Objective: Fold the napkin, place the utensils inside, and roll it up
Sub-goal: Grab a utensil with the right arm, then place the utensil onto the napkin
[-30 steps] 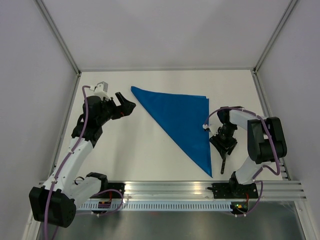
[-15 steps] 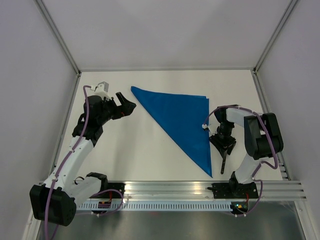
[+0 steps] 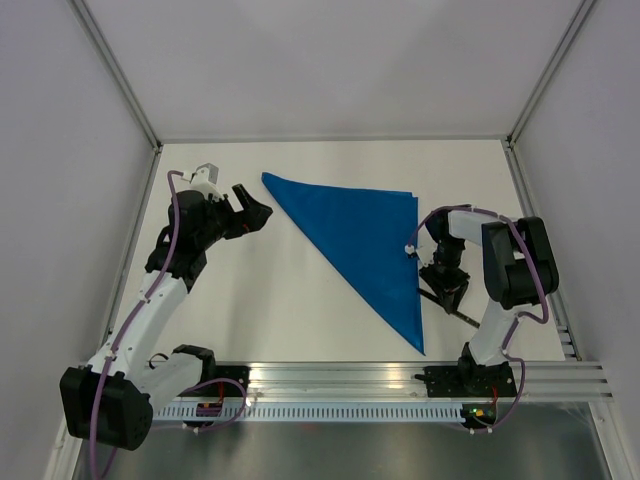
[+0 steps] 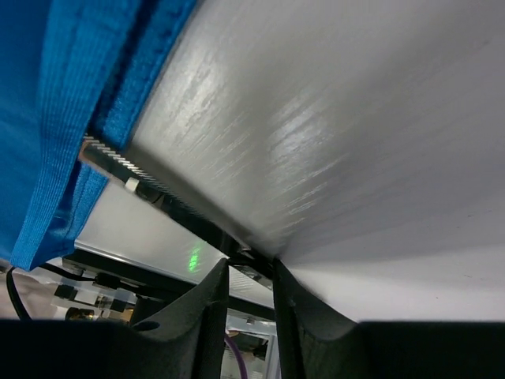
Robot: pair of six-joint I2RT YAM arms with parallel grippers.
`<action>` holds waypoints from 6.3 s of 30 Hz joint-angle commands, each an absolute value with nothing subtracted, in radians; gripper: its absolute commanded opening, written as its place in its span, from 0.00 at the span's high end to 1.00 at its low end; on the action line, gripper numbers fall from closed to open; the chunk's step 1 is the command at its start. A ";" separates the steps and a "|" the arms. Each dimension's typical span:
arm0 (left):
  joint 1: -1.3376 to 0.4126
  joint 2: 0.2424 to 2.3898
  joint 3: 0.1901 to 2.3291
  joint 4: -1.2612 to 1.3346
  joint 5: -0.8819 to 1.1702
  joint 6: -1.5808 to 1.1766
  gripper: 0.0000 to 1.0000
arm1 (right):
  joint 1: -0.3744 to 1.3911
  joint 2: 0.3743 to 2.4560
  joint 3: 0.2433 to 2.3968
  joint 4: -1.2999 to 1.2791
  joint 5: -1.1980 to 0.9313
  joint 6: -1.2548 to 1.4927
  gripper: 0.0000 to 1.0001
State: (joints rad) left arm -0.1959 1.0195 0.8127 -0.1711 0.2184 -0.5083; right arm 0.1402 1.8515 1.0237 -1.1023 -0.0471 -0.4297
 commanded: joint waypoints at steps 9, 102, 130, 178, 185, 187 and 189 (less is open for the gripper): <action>-0.190 1.026 0.868 -0.156 0.218 -0.494 0.00 | 0.147 1.918 1.042 -0.695 0.023 -0.390 0.62; -0.192 1.008 1.095 -0.348 0.198 -0.503 0.00 | 0.491 2.077 1.857 -1.058 -0.212 -0.049 1.00; -0.190 0.999 1.118 -0.410 0.172 -0.495 0.00 | 0.630 2.275 1.933 -1.049 -0.224 0.034 1.00; -0.192 1.000 1.091 -0.380 0.179 -0.460 0.00 | 0.630 2.287 2.040 -1.080 -0.233 0.011 0.54; -0.225 0.960 0.997 -0.209 0.310 -0.431 0.02 | 0.530 2.119 2.045 -1.007 -0.287 0.024 0.51; -0.338 0.942 0.953 -0.125 0.273 -0.402 0.04 | 0.462 2.025 1.975 -0.959 -0.365 0.043 0.51; -0.438 0.953 0.937 -0.080 0.171 -0.329 0.04 | 0.347 1.959 1.910 -0.882 -0.405 0.057 0.51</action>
